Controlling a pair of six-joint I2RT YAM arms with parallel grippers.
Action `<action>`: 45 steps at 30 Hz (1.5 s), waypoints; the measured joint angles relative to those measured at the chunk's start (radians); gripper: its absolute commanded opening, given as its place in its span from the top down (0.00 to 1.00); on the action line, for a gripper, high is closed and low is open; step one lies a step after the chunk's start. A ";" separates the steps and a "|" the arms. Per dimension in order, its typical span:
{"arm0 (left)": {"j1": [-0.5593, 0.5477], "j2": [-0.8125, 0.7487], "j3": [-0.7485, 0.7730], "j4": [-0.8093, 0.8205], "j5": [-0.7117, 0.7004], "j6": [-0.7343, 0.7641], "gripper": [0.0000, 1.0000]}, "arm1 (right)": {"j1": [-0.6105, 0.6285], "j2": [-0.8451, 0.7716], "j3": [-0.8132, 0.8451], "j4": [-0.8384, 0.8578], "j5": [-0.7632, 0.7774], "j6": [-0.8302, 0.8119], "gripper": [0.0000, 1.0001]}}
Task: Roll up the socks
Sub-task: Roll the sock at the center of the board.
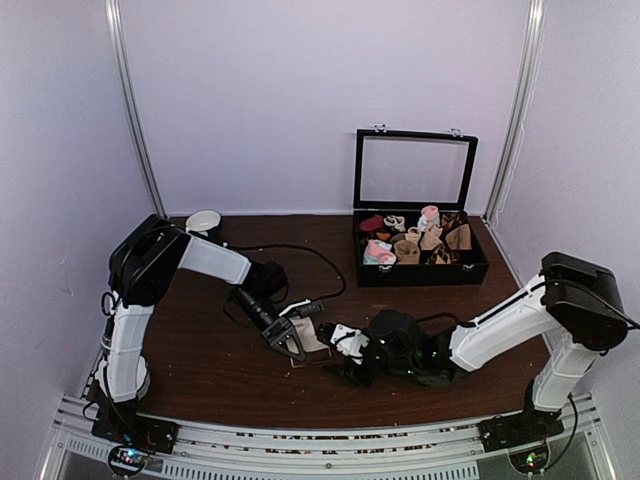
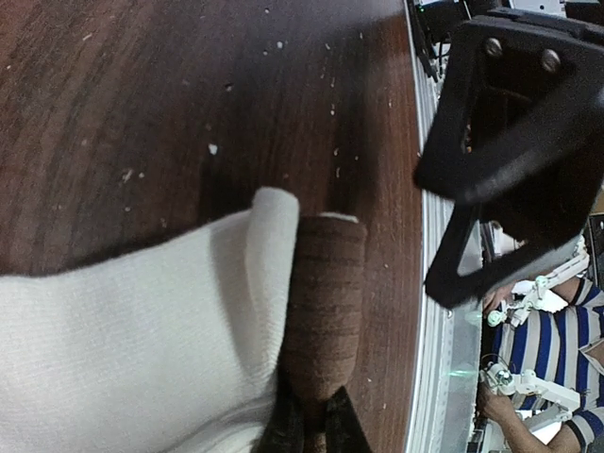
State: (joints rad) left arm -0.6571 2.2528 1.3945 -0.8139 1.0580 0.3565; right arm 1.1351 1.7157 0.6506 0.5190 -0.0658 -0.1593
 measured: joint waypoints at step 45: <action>0.000 -0.025 0.064 -0.117 -0.085 0.061 0.61 | -0.100 0.207 0.307 -0.312 -0.262 -0.331 1.00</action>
State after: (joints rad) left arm -0.6567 2.2276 1.4586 -0.9306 0.9733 0.4179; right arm 1.0351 1.9224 0.9577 0.2070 -0.3283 -0.4900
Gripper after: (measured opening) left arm 0.391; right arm 0.072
